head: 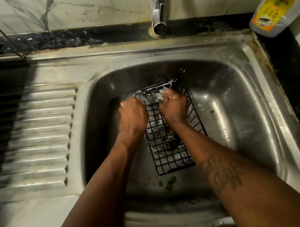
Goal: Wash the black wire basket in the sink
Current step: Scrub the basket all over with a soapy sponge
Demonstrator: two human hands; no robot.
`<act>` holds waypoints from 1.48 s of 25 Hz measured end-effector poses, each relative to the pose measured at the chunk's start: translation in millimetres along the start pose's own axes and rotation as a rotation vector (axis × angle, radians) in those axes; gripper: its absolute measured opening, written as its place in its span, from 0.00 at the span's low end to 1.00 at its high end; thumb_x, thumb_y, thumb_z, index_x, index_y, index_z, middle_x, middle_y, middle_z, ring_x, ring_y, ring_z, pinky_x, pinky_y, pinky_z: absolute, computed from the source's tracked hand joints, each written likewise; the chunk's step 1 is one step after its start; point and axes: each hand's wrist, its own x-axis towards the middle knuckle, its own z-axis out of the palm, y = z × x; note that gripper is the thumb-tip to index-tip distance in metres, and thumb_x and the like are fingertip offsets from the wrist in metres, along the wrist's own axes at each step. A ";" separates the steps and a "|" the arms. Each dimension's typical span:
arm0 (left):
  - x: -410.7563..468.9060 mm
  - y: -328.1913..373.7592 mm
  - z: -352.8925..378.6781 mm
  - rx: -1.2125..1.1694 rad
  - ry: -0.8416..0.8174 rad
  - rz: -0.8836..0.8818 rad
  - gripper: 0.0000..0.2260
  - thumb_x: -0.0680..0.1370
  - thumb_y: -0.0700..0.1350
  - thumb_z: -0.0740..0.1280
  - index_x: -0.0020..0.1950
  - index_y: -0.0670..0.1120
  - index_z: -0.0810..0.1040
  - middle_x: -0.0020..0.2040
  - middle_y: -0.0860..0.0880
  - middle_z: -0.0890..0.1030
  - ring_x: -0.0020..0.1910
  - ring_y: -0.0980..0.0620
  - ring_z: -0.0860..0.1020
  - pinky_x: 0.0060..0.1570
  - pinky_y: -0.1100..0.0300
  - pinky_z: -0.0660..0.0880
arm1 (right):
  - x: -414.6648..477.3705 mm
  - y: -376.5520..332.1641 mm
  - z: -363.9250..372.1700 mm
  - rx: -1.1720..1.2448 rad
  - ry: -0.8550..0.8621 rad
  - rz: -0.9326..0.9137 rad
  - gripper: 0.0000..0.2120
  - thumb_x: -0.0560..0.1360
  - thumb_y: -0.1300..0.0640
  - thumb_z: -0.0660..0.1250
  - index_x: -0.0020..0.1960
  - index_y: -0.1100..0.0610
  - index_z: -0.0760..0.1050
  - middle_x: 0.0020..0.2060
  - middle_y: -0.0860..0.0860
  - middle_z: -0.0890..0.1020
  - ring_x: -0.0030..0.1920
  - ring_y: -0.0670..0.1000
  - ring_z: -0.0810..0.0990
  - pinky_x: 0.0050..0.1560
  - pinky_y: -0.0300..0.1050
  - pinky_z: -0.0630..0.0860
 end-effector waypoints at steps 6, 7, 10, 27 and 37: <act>2.8 -3.5 4.9 0.109 0.014 0.068 0.14 0.78 0.39 0.61 0.31 0.45 0.69 0.28 0.49 0.74 0.27 0.47 0.77 0.26 0.57 0.74 | 2.5 -36.8 11.5 0.158 0.207 0.401 0.07 0.75 0.59 0.72 0.52 0.58 0.80 0.49 0.54 0.84 0.51 0.53 0.82 0.40 0.37 0.67; 2.9 -3.3 4.1 0.126 0.017 0.081 0.14 0.77 0.39 0.61 0.31 0.46 0.68 0.28 0.49 0.73 0.27 0.47 0.76 0.26 0.58 0.71 | 6.4 -41.7 13.2 0.238 0.215 0.505 0.08 0.74 0.60 0.73 0.53 0.59 0.81 0.50 0.55 0.84 0.52 0.53 0.83 0.37 0.36 0.67; 3.6 -7.3 3.7 0.135 0.009 0.087 0.14 0.77 0.39 0.60 0.31 0.45 0.69 0.27 0.49 0.72 0.27 0.48 0.75 0.25 0.57 0.69 | 13.3 -50.4 19.1 0.454 0.226 0.789 0.13 0.74 0.61 0.75 0.57 0.60 0.82 0.51 0.56 0.85 0.51 0.53 0.85 0.33 0.34 0.75; 1.1 -2.1 3.4 0.098 -0.005 -0.026 0.10 0.75 0.37 0.63 0.33 0.42 0.75 0.30 0.44 0.78 0.30 0.43 0.81 0.29 0.51 0.81 | 4.2 -20.7 -2.2 0.055 0.235 -0.056 0.08 0.78 0.66 0.65 0.50 0.63 0.83 0.45 0.57 0.84 0.43 0.52 0.80 0.40 0.27 0.70; 0.4 -2.2 4.6 0.131 0.010 0.041 0.11 0.76 0.38 0.63 0.34 0.47 0.73 0.30 0.49 0.75 0.28 0.47 0.76 0.27 0.59 0.71 | -9.6 -21.9 6.7 -0.410 -0.095 -0.132 0.06 0.81 0.63 0.65 0.55 0.57 0.79 0.47 0.54 0.84 0.43 0.50 0.81 0.35 0.41 0.70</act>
